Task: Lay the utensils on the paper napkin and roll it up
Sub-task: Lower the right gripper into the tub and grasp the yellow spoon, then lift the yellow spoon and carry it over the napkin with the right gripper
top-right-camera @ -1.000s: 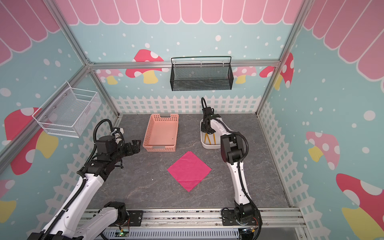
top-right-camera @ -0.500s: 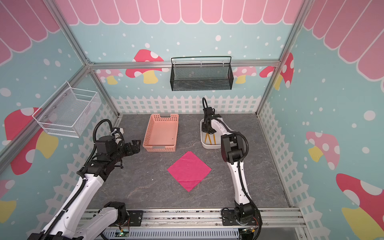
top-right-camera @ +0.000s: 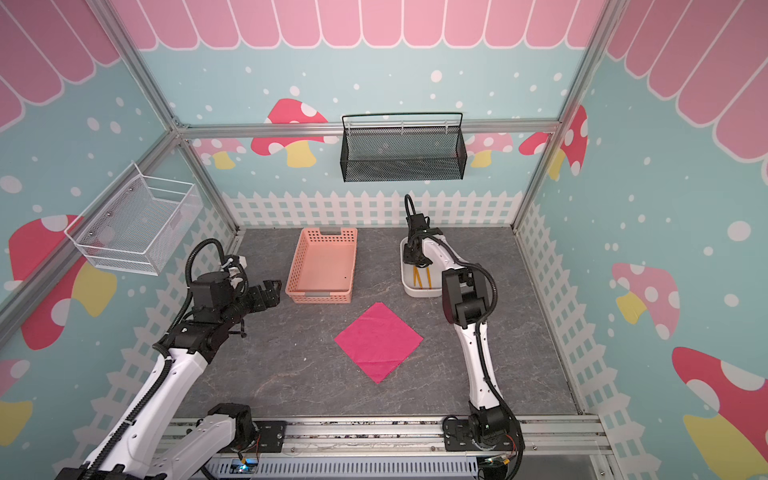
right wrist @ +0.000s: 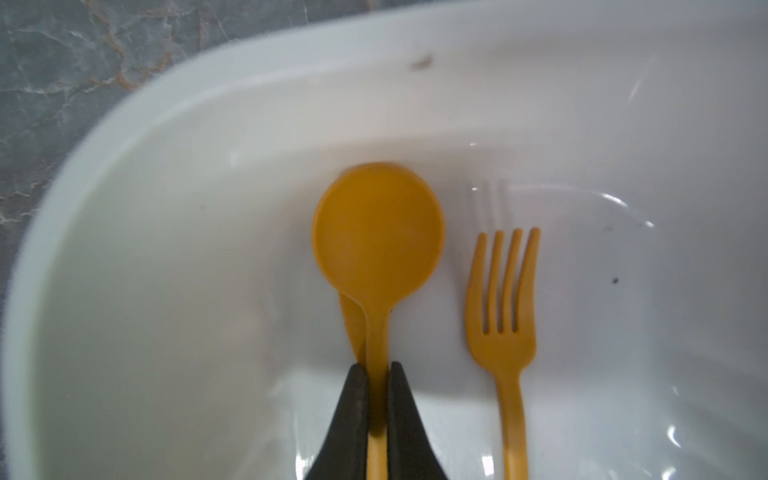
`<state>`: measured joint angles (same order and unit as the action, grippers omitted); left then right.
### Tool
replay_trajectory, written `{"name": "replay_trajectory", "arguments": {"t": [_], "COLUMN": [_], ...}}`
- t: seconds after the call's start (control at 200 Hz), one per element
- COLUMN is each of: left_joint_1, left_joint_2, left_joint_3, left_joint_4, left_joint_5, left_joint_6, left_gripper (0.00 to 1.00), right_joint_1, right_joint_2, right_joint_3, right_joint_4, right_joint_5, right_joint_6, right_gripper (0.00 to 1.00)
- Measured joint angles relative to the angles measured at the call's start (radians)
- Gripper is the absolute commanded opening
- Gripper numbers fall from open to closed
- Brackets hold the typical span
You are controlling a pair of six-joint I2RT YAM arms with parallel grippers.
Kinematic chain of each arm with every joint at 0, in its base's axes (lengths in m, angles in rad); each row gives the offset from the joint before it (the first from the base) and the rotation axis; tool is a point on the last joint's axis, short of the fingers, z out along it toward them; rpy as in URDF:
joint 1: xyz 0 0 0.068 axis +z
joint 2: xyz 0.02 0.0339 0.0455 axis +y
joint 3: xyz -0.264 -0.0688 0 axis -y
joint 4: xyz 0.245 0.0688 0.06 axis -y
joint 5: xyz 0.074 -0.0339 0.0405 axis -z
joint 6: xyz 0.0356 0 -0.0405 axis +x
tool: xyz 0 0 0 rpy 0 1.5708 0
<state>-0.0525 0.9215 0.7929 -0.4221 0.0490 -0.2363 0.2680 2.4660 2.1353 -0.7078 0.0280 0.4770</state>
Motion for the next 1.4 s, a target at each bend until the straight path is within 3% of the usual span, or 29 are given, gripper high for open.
{"name": "replay_trajectory", "arguments": {"t": [0.836, 0.986, 1.401], "left_joint_1": [0.0, 0.0, 0.0], "left_joint_2": [-0.009, -0.009, -0.008], "left_joint_3": [-0.001, -0.001, -0.001], "left_joint_4": [0.0, 0.0, 0.001], "left_joint_5": [0.0, 0.002, 0.011], "left_joint_6": [-0.003, -0.008, -0.016], "left_gripper": [0.98, 0.98, 0.98], "right_joint_1": [0.0, 0.002, 0.051], "right_joint_2": [-0.159, -0.253, -0.632], "right_joint_3": [-0.03, -0.138, -0.641], "right_joint_4": [-0.071, -0.057, 0.107], "right_joint_5": [-0.055, -0.079, -0.127], "right_joint_6": [-0.005, -0.005, 0.062], "right_gripper": [0.05, 0.05, 0.05]}}
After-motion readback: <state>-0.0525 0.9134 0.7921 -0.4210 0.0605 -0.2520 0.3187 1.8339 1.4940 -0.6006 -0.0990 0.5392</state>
